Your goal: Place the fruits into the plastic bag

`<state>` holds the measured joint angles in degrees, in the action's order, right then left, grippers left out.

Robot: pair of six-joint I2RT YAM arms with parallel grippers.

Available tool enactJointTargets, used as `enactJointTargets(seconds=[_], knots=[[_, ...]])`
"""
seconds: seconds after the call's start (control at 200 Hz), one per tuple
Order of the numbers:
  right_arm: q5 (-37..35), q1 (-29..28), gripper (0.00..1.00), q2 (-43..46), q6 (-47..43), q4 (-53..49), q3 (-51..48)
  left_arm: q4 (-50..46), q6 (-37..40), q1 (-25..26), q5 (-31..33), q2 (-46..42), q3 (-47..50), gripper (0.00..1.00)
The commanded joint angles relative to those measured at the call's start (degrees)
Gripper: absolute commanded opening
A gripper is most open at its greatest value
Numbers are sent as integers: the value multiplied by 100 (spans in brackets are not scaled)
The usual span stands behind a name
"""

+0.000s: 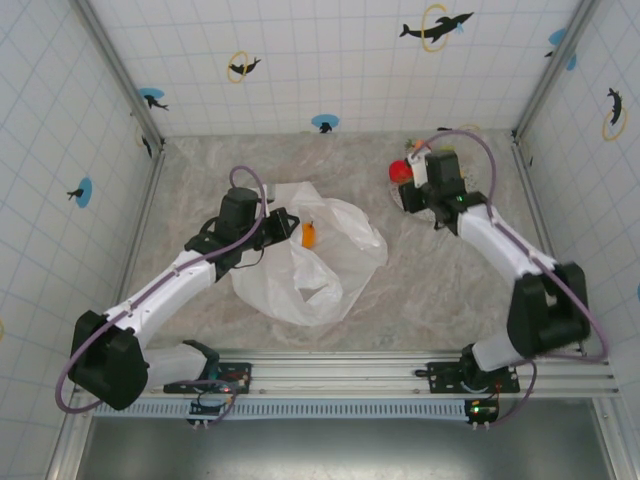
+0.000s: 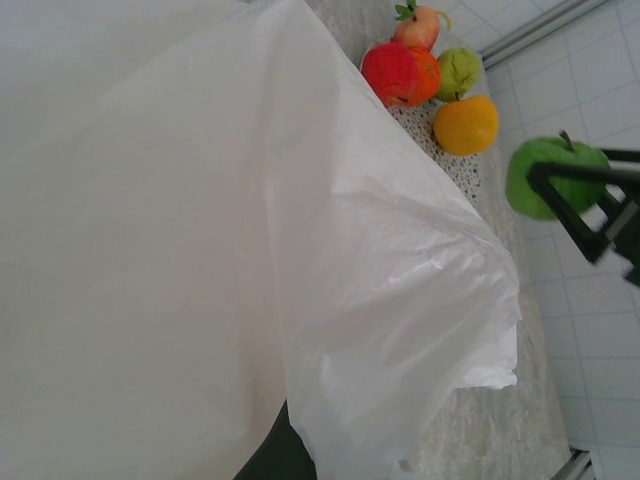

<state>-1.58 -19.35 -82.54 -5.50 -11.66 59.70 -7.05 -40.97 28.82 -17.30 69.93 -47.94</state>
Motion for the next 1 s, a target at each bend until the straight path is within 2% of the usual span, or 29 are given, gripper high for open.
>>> enactJointTargets(seconds=[0.0,0.205,0.41,0.535,0.761,0.996], knots=[[1140,-358,60,808,352,569,-851,20,-62,-34,-36,-155,30,0],[1271,-1343,59,1942,541,851,-1684,-17,-84,-37,-54,-99,40,0],[975,-2371,59,2244,541,1384,-2101,12,-124,-34,-62,-42,16,0],[967,-2788,59,1989,529,1873,-2242,-9,-131,-37,-76,-23,-28,0],[802,-3005,59,1009,764,2864,-2473,-20,-70,-35,-172,-32,-62,0],[204,-3258,59,2,1100,3986,-2505,64,-60,-35,-412,-92,-51,0]])
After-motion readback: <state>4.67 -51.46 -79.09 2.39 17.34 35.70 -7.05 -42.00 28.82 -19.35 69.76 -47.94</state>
